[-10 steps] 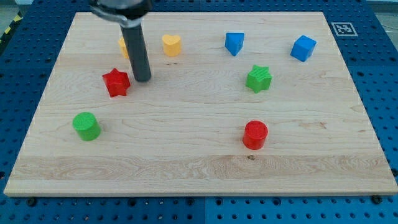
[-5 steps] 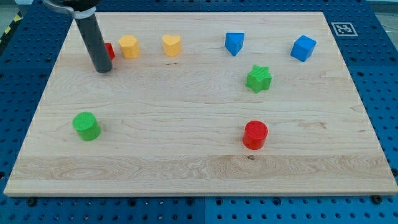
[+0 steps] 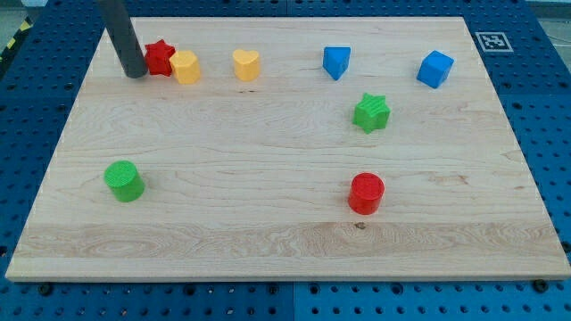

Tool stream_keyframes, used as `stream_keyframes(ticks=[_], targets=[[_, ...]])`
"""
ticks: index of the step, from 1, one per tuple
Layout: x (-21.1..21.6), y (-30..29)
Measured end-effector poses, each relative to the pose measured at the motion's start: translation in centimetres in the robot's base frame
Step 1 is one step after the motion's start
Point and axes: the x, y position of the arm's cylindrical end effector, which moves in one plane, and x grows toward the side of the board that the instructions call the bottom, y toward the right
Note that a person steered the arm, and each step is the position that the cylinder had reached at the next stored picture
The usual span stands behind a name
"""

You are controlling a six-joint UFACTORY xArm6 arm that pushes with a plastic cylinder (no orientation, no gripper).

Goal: Place the red star vertically on top of the green circle

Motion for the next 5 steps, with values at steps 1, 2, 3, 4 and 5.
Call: stream_keyframes(ticks=[1, 2, 3, 4, 5], targets=[[-3.1, 1.3], [-3.6, 1.3], [-1.7, 2.3], [-1.2, 4.3], [-0.6, 6.5]])
